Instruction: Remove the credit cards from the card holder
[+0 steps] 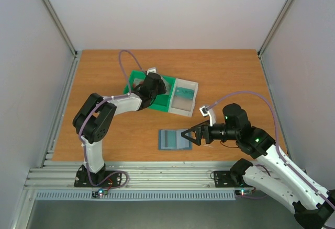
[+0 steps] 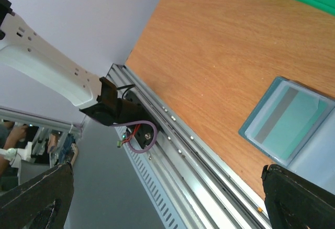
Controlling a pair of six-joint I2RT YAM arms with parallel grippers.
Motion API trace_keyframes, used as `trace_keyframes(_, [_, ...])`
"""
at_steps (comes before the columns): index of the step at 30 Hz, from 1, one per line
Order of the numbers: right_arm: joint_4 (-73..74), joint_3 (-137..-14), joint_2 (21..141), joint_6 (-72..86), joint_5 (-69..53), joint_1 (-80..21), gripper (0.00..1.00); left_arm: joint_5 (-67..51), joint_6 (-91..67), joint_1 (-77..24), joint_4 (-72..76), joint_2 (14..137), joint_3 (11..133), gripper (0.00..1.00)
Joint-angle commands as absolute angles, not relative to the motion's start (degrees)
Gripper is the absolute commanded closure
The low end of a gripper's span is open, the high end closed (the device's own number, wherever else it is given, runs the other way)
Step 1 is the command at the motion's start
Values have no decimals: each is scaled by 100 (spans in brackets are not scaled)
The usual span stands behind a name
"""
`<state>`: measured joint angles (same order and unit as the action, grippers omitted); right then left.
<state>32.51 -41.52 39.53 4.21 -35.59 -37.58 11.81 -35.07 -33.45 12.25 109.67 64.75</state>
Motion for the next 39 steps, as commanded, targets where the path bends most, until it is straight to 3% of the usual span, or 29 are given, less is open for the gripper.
trace_keyframes(1, [3118,-4167,3980,451,-3647,-3749,2,1332,-3393,-3329,1222,11056,6657,90])
trace_keyframes(24, [3520,-4275,3707,445,-3207,-3751,2,903,-3128,-3330,658,11264,7103,73])
trace_keyframes(39, [3918,-4523,3560,313,-2525,-3753,2,949,-2902,-3330,337,11198,7399,68])
